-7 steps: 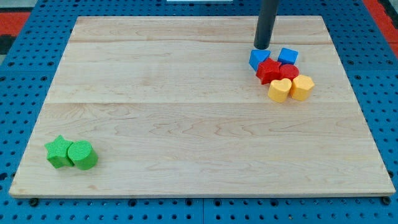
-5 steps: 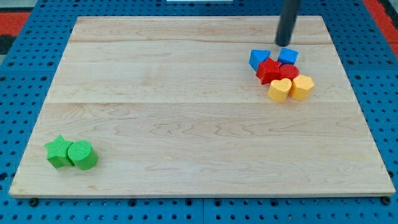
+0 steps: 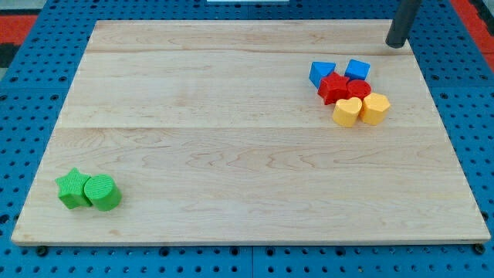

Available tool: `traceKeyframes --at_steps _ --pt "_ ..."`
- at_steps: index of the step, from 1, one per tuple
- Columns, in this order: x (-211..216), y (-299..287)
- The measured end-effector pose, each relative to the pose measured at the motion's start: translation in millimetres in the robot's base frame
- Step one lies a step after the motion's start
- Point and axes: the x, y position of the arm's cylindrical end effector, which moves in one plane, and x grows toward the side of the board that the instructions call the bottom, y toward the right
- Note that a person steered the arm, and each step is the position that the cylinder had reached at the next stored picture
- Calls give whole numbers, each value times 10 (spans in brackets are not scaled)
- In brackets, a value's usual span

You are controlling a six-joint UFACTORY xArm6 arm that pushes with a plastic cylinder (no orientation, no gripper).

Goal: Move the blue blocks to the top of the green blocks

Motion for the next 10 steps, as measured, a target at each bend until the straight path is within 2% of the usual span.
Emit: traceKeyframes --at_steps 4,5,6,8,9,10 --pt "-75 508" --pt "-70 842" --pt "-53 849" --pt "615 842" --pt "806 658" --pt "808 289"
